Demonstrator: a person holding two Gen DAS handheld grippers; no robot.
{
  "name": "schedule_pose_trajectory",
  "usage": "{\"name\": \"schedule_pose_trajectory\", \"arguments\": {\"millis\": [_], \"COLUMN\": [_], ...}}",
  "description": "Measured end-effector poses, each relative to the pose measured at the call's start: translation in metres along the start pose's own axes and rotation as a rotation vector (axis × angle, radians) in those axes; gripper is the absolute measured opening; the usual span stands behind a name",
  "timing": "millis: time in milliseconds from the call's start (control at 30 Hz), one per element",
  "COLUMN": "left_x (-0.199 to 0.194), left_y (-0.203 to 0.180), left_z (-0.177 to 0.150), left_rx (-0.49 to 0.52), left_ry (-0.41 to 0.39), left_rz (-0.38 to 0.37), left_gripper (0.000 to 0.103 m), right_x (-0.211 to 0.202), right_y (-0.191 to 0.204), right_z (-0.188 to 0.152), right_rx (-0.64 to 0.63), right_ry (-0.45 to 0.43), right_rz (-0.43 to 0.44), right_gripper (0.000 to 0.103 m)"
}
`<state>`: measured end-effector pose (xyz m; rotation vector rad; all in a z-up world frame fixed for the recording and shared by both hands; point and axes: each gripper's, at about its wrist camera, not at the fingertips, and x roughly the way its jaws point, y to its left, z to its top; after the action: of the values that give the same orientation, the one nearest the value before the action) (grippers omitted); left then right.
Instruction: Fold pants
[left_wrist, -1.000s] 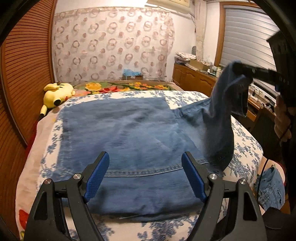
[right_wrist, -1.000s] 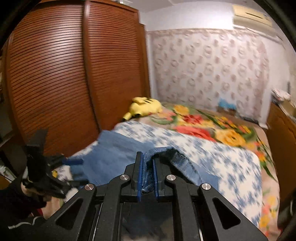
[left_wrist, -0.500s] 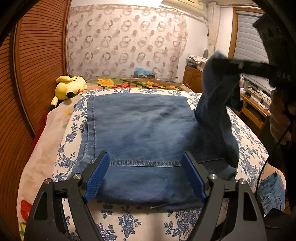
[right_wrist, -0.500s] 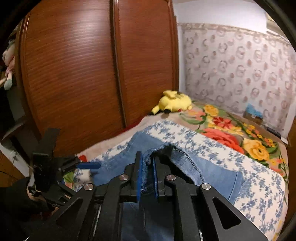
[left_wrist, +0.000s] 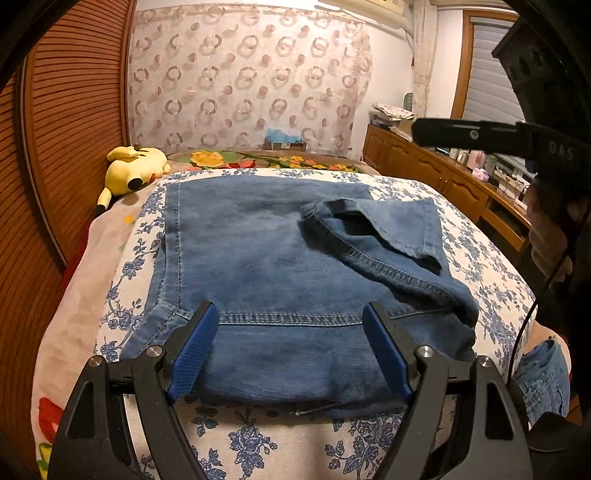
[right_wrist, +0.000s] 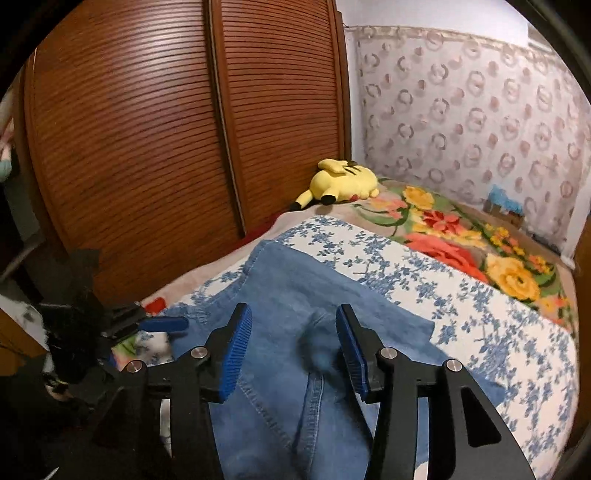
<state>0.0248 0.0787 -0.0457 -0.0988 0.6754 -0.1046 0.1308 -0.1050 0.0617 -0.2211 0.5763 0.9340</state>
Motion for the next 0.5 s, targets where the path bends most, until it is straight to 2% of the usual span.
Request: {"name": "schedule_pose_trajectory", "arguments": {"millis": [267,500], "left_x": [0.013,0.036], "left_y": [-0.006,-0.014], "left_z": [0.016,0.044], "left_rx": [0.022,0.045], "left_ry": [0.007,0.002], "left_rz": [-0.025,-0.061], "left_gripper": [0.081,0.081], "right_x": [-0.004,0.0], "right_y": [-0.014,-0.035], "right_z": [-0.03,-0.062], "right_rx": [0.024,0.141], "right_ry": [0.022,0.083], "right_rz": [-0.13,-0.206], "right_gripper": [0.05,0.05]}}
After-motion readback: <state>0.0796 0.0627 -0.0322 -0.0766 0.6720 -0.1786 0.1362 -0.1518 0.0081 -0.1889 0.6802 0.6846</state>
